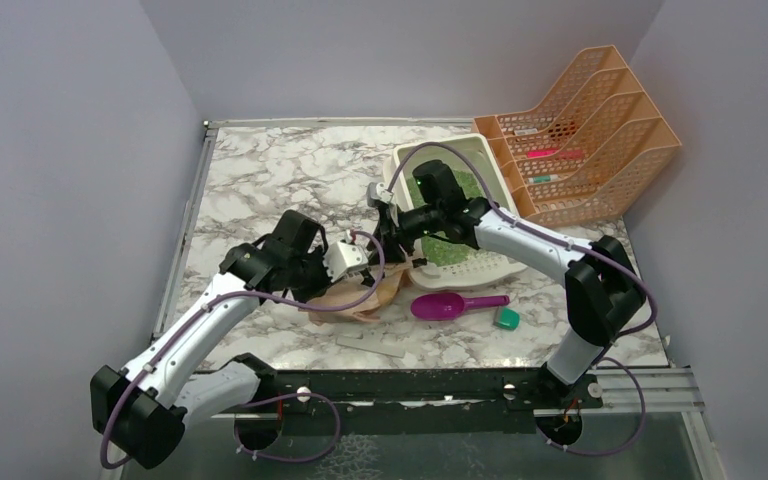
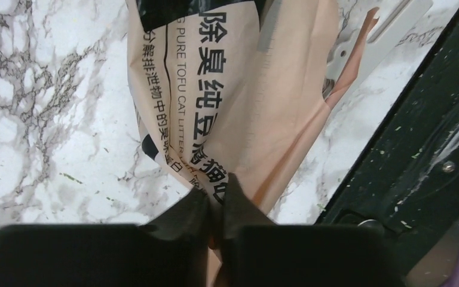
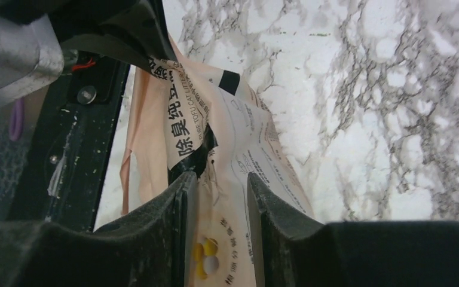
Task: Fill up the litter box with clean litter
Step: Adjust the cat litter bag at the center of the board, then pick up the clamp at the center of the board.
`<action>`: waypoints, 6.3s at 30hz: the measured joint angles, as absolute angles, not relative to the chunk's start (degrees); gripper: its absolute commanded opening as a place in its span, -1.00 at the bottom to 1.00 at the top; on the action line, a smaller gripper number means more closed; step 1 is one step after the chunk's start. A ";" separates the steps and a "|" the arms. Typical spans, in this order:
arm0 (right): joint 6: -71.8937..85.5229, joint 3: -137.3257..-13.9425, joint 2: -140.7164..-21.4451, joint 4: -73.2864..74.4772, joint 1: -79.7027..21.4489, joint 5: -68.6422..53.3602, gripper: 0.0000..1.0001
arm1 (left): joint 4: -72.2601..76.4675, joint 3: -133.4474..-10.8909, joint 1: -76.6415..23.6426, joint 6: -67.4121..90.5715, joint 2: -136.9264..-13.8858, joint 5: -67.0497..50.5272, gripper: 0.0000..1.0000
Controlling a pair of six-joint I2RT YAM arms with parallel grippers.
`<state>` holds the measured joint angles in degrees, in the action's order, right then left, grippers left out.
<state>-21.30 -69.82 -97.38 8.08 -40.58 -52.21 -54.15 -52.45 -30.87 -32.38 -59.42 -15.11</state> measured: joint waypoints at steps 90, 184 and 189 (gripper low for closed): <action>5.30 -24.84 -61.89 -11.22 -55.48 -31.51 0.03 | -35.77 -65.76 -31.09 -4.32 -51.86 -10.94 0.97; -4.16 -31.38 -30.89 -8.01 -66.32 6.00 -0.99 | -24.67 -65.19 -30.96 25.17 -54.98 -8.82 0.85; -5.65 -32.58 -38.41 -11.16 -66.32 7.46 -0.99 | -18.68 -63.05 -30.96 28.84 -54.96 -13.32 0.76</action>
